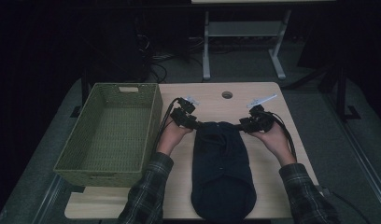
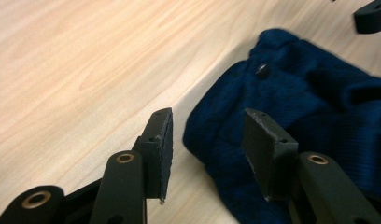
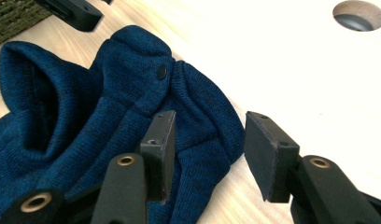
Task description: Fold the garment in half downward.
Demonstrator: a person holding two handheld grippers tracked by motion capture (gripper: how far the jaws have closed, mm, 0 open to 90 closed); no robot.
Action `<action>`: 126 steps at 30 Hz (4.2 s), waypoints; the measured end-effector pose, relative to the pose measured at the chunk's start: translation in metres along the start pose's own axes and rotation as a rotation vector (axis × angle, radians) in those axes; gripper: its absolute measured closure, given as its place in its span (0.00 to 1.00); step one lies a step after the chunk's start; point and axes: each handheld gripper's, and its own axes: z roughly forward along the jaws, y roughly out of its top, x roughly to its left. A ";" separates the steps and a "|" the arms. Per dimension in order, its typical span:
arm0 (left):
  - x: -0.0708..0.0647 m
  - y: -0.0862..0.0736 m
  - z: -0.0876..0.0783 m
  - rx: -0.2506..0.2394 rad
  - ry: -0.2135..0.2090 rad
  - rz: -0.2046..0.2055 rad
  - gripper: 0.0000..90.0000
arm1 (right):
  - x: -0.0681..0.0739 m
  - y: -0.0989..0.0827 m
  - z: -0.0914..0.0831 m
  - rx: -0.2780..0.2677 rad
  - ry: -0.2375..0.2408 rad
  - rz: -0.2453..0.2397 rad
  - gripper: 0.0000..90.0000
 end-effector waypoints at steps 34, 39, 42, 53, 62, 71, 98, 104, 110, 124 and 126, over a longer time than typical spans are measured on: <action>0.013 -0.012 0.040 0.063 -0.069 -0.027 0.87 | -0.029 -0.010 0.051 0.098 0.069 0.046 0.87; 0.011 -0.008 0.034 0.058 -0.044 -0.013 0.90 | -0.023 -0.005 0.044 0.108 0.020 0.013 0.89; 0.008 -0.002 0.025 0.029 -0.027 -0.005 0.90 | -0.019 -0.001 0.035 0.090 -0.011 -0.006 0.89; -0.001 0.026 -0.015 -0.055 0.026 0.060 0.91 | -0.014 0.020 -0.006 -0.002 -0.036 -0.030 0.90; -0.012 0.052 -0.048 -0.115 0.087 0.122 0.91 | -0.010 0.039 -0.039 -0.067 -0.063 -0.065 0.90; -0.016 0.065 -0.070 -0.159 0.116 0.148 0.91 | -0.003 0.058 -0.059 -0.127 -0.124 -0.100 0.90; -0.060 -0.004 -0.073 -0.157 0.019 0.213 0.89 | 0.056 -0.016 -0.065 -0.175 -0.088 -0.164 0.88; -0.063 -0.015 -0.074 -0.147 -0.040 0.194 0.89 | 0.062 -0.028 -0.066 -0.163 -0.053 -0.162 0.88; -0.065 -0.023 -0.074 -0.143 -0.093 0.173 0.89 | 0.068 -0.039 -0.067 -0.153 -0.031 -0.164 0.87; -0.078 -0.046 -0.079 -0.118 -0.170 0.183 0.88 | 0.089 -0.066 -0.072 -0.150 0.021 -0.166 0.86; -0.080 -0.050 -0.079 -0.110 -0.177 0.182 0.88 | 0.092 -0.070 -0.071 -0.144 0.030 -0.171 0.86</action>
